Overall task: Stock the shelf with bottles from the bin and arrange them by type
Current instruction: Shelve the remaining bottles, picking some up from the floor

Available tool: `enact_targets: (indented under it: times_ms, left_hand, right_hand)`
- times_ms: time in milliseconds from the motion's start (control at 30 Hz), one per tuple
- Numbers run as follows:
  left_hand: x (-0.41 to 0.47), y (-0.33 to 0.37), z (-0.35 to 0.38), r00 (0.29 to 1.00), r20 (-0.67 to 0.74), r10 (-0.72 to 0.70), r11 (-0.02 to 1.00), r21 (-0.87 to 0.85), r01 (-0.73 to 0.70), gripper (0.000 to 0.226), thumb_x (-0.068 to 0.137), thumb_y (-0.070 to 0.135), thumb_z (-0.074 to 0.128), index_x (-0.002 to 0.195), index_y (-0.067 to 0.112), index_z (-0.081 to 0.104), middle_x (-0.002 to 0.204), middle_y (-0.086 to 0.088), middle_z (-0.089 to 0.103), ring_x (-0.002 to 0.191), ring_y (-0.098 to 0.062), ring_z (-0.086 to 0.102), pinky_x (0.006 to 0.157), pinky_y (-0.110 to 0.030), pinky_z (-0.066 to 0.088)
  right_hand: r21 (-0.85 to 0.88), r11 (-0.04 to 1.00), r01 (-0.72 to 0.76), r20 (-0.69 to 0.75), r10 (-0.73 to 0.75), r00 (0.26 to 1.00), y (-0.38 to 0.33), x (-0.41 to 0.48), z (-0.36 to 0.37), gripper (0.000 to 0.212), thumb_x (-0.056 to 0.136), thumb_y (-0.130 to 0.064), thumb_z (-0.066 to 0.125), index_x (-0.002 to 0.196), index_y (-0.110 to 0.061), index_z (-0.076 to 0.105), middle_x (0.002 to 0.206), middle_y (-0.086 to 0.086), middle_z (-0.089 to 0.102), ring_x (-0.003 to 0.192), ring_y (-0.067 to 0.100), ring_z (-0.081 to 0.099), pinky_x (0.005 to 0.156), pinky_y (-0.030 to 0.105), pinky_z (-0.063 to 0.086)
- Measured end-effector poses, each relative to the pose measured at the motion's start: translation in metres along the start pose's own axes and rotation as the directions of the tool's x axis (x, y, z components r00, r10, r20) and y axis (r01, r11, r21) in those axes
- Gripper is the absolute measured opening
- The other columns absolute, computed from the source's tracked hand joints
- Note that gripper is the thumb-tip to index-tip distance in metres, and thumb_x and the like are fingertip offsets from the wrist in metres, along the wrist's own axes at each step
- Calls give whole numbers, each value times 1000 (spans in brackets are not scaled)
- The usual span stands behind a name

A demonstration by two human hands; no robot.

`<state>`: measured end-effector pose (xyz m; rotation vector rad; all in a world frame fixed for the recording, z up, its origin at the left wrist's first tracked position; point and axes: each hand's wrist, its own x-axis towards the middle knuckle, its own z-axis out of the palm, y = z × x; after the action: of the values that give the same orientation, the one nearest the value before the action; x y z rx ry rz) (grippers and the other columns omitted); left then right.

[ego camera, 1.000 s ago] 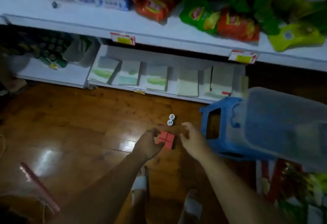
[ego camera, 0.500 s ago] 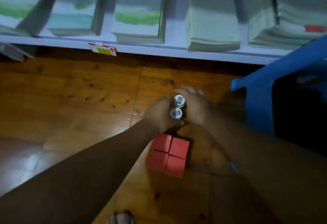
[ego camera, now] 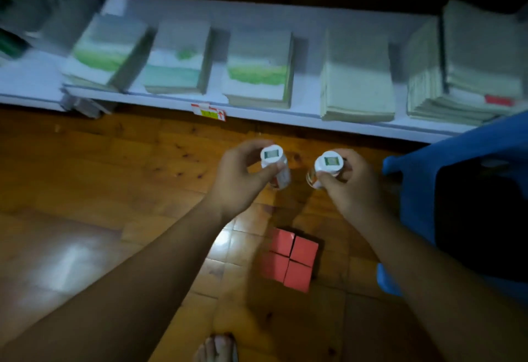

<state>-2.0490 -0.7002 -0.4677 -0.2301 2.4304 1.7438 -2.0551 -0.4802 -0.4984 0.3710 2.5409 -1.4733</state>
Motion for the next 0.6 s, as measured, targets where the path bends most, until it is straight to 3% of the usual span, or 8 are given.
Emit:
enact_targets:
  times_ms: [67, 167, 267, 433, 533, 600]
  left_hand:
    - [-15, 73, -22, 1000, -25, 0, 993, -121, -3, 34, 91, 13, 81, 123, 10, 71, 114, -6, 77, 107, -22, 74, 93, -42, 61]
    - [-41, 194, -49, 999, 50, 15, 962, -271, -1, 37, 97, 18, 74, 133, 17, 67, 122, -7, 74, 115, -32, 72, 93, -55, 61]
    - [-70, 325, -74, 994, 98, 40, 926, -377, 0, 37, 102, 13, 67, 138, 22, 63, 122, -2, 75, 114, -28, 72, 93, -54, 62]
    - [-131, 531, -100, 969, 199, 145, 911, -409, -52, 31, 103, 18, 65, 133, 23, 62, 122, 4, 74, 111, -15, 71, 90, -43, 57]
    - [-175, 636, -102, 929, 292, 227, 885, -459, -72, 29, 104, 22, 64, 133, 18, 63, 120, 3, 74, 111, -20, 70, 95, -57, 59]
    - [-210, 698, -97, 883, 389, 264, 874, -483, -48, 30, 106, 17, 61, 136, 16, 63, 119, 3, 75, 107, -21, 72, 89, -60, 61]
  right_hand:
    - [113, 993, -21, 27, 18, 999, -74, -32, -36, 38, 89, -12, 75, 122, -29, 65, 109, -8, 71, 97, 7, 68, 78, 26, 57]
    - [241, 970, -27, 25, 22, 999, -186, -84, -104, 33, 84, -21, 70, 113, -37, 69, 100, -13, 75, 92, 6, 71, 87, 41, 61]
    - [315, 949, -8, 9, 6, 1000, -299, -137, -183, 37, 81, -22, 66, 113, -40, 69, 105, -15, 73, 97, 9, 72, 89, 48, 62]
    - [366, 925, 102, -202, -28, 979, -460, -230, -318, 44, 71, -37, 67, 116, -39, 68, 114, -7, 73, 105, 23, 71, 84, 60, 61]
    - [434, 885, 166, -338, -11, 941, -526, -293, -388, 48, 77, -30, 70, 125, -28, 66, 121, 2, 72, 111, 26, 70, 91, 59, 58]
    - [453, 872, 186, -454, 47, 890, -556, -344, -429, 47, 84, -23, 68, 131, -19, 63, 120, 2, 73, 112, 23, 71, 93, 53, 59]
